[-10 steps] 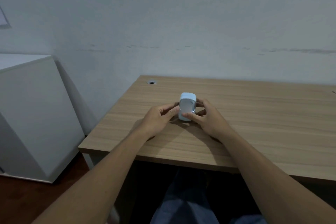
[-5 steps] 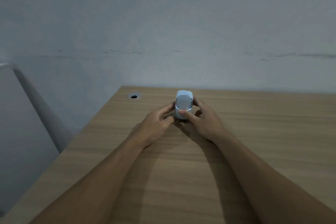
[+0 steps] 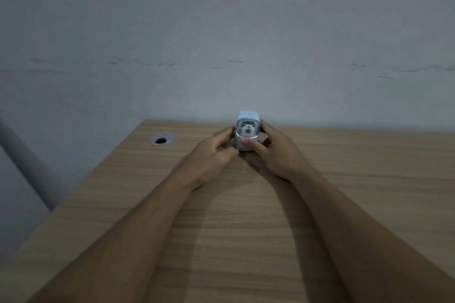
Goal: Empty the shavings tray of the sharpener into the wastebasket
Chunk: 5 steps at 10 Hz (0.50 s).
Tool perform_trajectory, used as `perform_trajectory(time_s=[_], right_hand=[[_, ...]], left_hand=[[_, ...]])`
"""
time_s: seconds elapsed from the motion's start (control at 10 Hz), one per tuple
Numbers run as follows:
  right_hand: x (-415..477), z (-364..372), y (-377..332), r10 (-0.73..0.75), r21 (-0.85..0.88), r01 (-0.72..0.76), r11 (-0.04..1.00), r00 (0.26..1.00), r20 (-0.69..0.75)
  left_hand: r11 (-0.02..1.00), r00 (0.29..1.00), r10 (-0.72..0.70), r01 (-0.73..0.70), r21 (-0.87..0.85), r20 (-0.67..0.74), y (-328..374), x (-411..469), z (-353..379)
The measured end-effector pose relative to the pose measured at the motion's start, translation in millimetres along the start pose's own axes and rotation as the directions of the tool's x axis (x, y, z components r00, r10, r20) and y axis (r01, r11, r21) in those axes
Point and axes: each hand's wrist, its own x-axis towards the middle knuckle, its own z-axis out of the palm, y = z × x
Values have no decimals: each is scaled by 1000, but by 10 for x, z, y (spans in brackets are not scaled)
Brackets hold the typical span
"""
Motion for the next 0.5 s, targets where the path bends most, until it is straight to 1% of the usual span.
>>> perform_trajectory(time_s=[0.1,0.2,0.3,0.4,0.5], right_hand=[[50,12,52,-2,-28,2,1000,1000,-3],[37,36,48,5,-18,-5,1000,1000,-2],[-19,64,14,-6,-10,6,1000,1000,-3],[-62,79,42,39,-99,-42,994,999,-30],[-142,57,-19,140,-116,-147,982,988,-69]], left_hand=[[999,1000,5,-6,36,29,-47,51,4],[993,1000,-23,24,118,-6,-63,11,14],[977,998,-13,27,211,-63,-77,-25,35],[930,990,-9,60,364,-142,-97,-83,48],[873,985,35,52,486,-167,-201,-104,15]])
